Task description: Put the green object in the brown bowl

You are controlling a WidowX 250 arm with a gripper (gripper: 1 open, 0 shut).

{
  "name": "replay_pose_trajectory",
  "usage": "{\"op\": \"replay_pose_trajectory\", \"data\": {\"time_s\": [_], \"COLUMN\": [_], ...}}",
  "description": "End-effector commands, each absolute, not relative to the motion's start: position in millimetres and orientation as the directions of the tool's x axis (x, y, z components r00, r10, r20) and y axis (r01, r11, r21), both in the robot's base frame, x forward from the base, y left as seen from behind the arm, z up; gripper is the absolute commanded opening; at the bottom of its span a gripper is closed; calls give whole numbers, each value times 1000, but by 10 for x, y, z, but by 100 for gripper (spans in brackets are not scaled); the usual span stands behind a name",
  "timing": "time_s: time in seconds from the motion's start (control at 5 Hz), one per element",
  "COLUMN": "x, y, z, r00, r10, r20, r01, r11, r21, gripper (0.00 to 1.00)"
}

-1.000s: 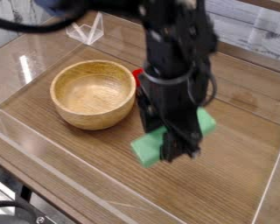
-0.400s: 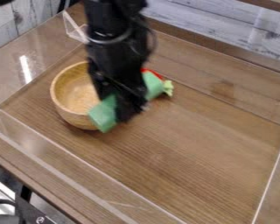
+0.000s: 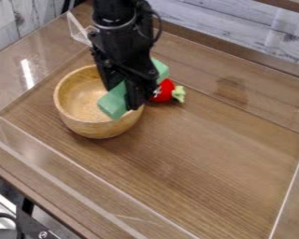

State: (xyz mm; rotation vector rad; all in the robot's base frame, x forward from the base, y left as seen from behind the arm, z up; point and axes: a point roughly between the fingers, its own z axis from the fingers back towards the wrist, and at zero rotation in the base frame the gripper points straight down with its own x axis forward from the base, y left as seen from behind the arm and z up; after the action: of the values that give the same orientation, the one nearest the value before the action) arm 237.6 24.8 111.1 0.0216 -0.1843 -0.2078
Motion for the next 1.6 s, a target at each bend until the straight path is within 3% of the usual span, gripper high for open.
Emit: {"op": "replay_pose_trajectory", "data": {"time_s": [0.0,0.4,0.8,1.4], "x": [2555,2590,2547,2807], "y": [220,278,181,-208], "z": [1228,1422,1296,1183], "r00": [951,953,936,941], "r10": [-217,-206,-276,-261], "r20": [220,220,217,215], "r01": [212,202,275,260], "r11": [976,979,961,965], "r21": [49,40,35,30], "gripper": [0,0,0,0]}}
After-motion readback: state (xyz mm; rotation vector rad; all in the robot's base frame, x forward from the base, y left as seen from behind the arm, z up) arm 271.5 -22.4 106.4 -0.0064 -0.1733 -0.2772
